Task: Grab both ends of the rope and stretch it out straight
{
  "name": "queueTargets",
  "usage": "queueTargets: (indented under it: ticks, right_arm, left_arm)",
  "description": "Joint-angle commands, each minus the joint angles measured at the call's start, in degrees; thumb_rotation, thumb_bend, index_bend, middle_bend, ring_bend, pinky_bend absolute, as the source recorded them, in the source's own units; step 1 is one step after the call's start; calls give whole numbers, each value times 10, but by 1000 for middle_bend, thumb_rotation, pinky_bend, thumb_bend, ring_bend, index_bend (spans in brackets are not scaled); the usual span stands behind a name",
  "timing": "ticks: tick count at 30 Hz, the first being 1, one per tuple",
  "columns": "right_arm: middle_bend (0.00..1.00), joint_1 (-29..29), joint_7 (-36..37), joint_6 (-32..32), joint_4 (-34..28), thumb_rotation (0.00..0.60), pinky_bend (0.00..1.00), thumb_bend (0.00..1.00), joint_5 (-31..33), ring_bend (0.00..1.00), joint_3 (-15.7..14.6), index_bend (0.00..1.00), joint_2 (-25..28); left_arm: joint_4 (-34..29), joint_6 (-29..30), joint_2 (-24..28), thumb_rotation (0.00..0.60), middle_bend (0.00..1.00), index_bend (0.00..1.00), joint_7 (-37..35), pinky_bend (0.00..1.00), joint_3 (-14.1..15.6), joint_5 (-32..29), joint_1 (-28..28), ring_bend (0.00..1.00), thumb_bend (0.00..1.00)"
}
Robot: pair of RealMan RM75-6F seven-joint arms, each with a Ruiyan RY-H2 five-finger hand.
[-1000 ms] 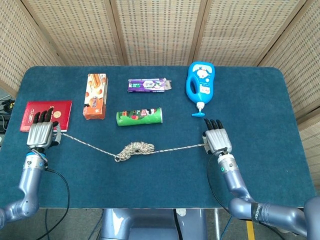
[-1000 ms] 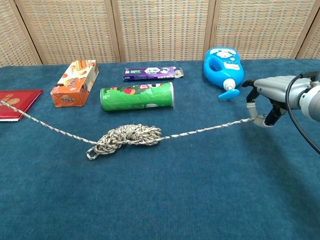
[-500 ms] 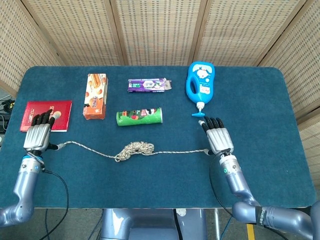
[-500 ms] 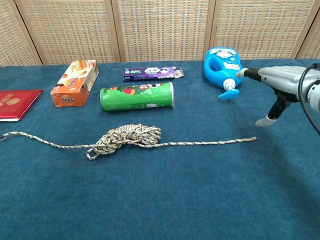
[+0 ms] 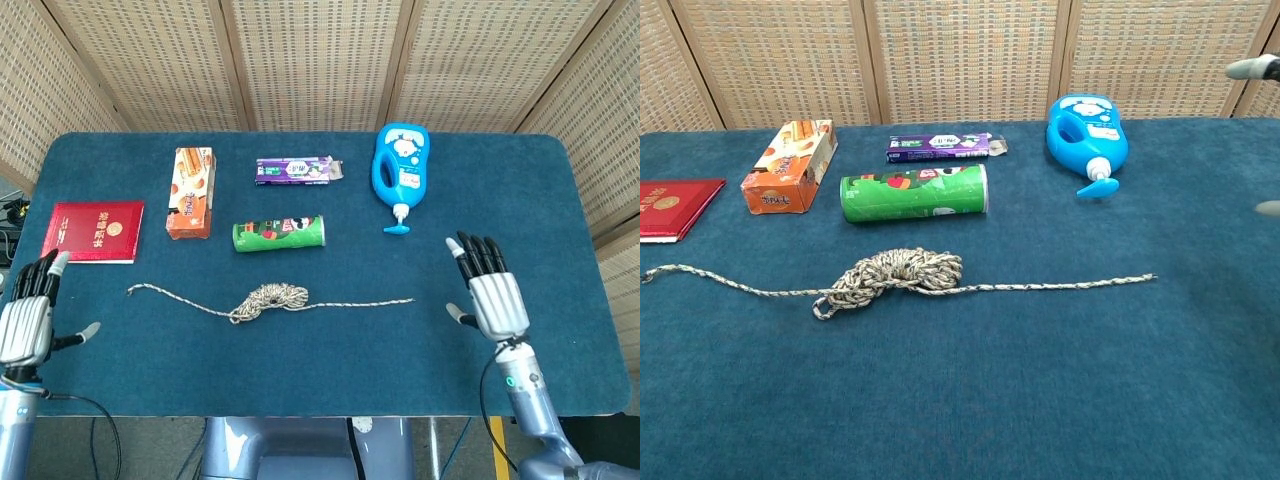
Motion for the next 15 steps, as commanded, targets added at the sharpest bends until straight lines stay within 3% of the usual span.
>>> queueTargets:
  ticks: [1,8,15]
  right_arm:
    - [0,-45,4,42,-13,600,0,0,-32,0,-25,0,10]
    - [0,-77,-4,60,21,600,0,0,-66,0,-40,0,9]
    - [0,-95,15,57,61,600,0,0,-74,0,-31,0,10]
  left_arm:
    - [-13,41,-12,600,0,0,25,0,22,35,29,0,0]
    - [-20,64,-20,600,0,0,62,0,34,70,49,0,0]
    - [-12,54,-22,600,0,0,63,0,28,70,55,0,0]
